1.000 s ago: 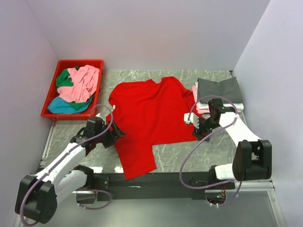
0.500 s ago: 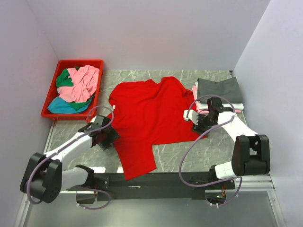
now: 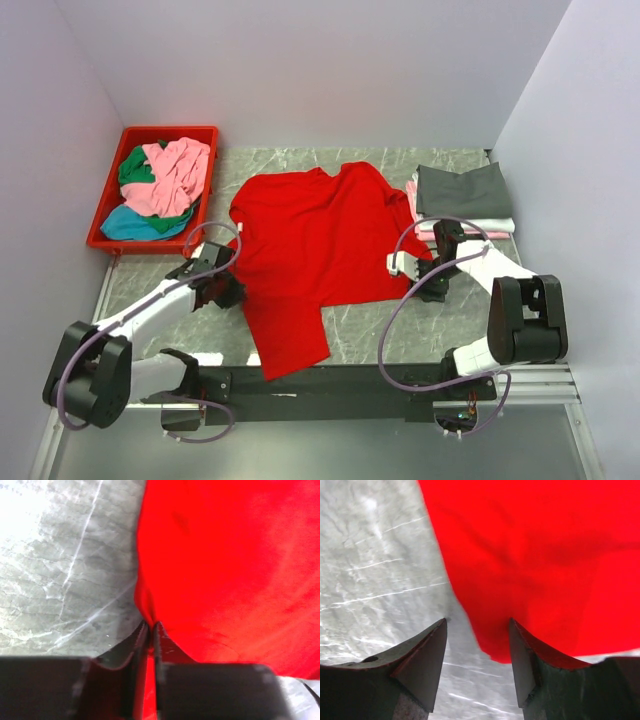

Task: Fold and stack the t-shirts
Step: Flatten the tshirt out

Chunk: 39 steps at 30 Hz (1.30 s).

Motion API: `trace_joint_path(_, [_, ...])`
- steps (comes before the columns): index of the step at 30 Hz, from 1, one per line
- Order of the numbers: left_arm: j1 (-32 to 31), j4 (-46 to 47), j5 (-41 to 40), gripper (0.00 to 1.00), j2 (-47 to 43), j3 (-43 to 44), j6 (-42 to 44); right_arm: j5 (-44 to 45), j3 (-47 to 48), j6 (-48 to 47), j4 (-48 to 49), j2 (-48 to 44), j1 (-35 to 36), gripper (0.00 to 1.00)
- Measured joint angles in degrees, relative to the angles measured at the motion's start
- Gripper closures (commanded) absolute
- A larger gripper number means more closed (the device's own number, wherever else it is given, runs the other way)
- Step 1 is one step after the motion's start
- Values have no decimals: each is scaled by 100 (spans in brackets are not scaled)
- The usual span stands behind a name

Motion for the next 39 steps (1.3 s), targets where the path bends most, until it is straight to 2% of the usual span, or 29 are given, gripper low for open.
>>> trace_joint_path(2, [0, -7, 4, 98, -133, 0, 35, 76, -122, 0, 20, 2, 7, 45])
trace_joint_path(4, [0, -20, 35, 100, -264, -2, 79, 114, -138, 17, 76, -4, 7, 56])
trace_joint_path(5, [0, -24, 55, 100, -334, -2, 96, 136, -138, 39, 114, -4, 7, 62])
trace_joint_path(6, [0, -31, 85, 100, -402, -2, 109, 146, -138, 63, 142, -4, 7, 76])
trace_joint_path(9, [0, -61, 166, 100, -669, -2, 188, 166, -116, 87, 225, 2, 7, 93])
trace_joint_path(14, [0, -155, 402, 100, -1475, 0, 474, -175, 238, 216, -345, -105, 7, 97])
trace_joint_path(15, [0, -149, 459, 100, -1709, 2, 557, -289, 474, 208, -638, -153, 7, 100])
trace_joint_path(18, [2, -149, 570, 100, -2282, 120, 772, -627, 1484, 160, -1440, -227, 11, 100])
trace_joint_path(22, [96, -118, 544, 100, -2470, 778, 1104, -1036, 2857, 535, -1707, -258, 61, 100])
trace_joint_path(26, [675, 293, 787, 100, -1687, 1729, 1414, -999, 3926, 1440, -1429, 9, 219, 100])
trace_joint_path(29, [1318, 879, 1342, 100, -483, 2669, 1475, -717, 5252, 2299, -1180, 866, 393, 100])
trace_joint_path(30, [1464, 885, 1539, 100, 52, 3163, 1473, -573, 6006, 2726, -1014, 1388, 439, 100])
trace_joint_path(32, [1604, 938, 1930, 100, 1152, 4385, 1462, -350, 6878, 3211, -734, 1963, 487, 100])
trace_joint_path(35, [1665, 918, 2470, 100, 2833, 6985, 1405, 44, 8223, 4098, -184, 2677, 472, 100])
trace_joint_path(37, [1674, 1034, 2662, 100, 3364, 8188, 1388, 179, 8677, 4553, 116, 2752, 435, 100])
trace_joint_path(39, [1687, 1012, 2787, 100, 3388, 8826, 1384, 195, 8795, 4929, 455, 2535, 361, 100])
